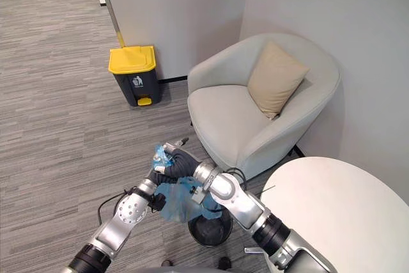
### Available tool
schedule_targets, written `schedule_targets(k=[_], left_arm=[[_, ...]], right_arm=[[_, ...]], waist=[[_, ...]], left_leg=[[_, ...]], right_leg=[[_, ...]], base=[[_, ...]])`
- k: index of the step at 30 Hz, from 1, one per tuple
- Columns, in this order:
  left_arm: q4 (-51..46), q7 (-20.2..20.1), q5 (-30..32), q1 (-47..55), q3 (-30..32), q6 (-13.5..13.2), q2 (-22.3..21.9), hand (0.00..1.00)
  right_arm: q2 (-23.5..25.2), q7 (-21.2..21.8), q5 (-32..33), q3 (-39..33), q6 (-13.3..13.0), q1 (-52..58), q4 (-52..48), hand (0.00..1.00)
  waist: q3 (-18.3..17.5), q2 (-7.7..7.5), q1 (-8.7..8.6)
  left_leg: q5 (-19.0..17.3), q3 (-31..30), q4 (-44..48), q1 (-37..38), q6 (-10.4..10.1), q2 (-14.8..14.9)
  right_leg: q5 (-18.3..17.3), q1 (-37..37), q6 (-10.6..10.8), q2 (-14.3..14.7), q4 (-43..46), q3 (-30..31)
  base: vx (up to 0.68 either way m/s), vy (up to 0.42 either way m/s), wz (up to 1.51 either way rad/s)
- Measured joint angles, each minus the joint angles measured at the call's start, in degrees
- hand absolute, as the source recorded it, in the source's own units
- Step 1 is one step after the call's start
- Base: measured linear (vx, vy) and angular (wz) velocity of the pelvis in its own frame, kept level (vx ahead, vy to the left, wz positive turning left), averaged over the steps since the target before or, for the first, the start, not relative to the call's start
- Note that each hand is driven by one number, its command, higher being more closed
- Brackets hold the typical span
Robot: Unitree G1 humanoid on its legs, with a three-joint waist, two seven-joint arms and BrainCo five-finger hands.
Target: Gather rubbish on tea table into small bin, then transfer packed bag to large trash can.
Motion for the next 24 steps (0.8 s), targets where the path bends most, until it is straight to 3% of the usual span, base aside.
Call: schedule_targets(k=[24], left_arm=[[9.5,-0.7,0.0,2.1,0.6,0.1,-2.3,0.0]], right_arm=[[0.4,-1.4,-1.1,-4.6,0.0,-2.2,3.0,1.0]], waist=[[0.0,0.01,0.09]], left_leg=[[0.0,-0.3,-0.3,0.1,0.0,-0.1]], right_leg=[[0.0,0.0,0.1,0.0,0.0,-0.2]], base=[[0.0,0.0,0.0]])
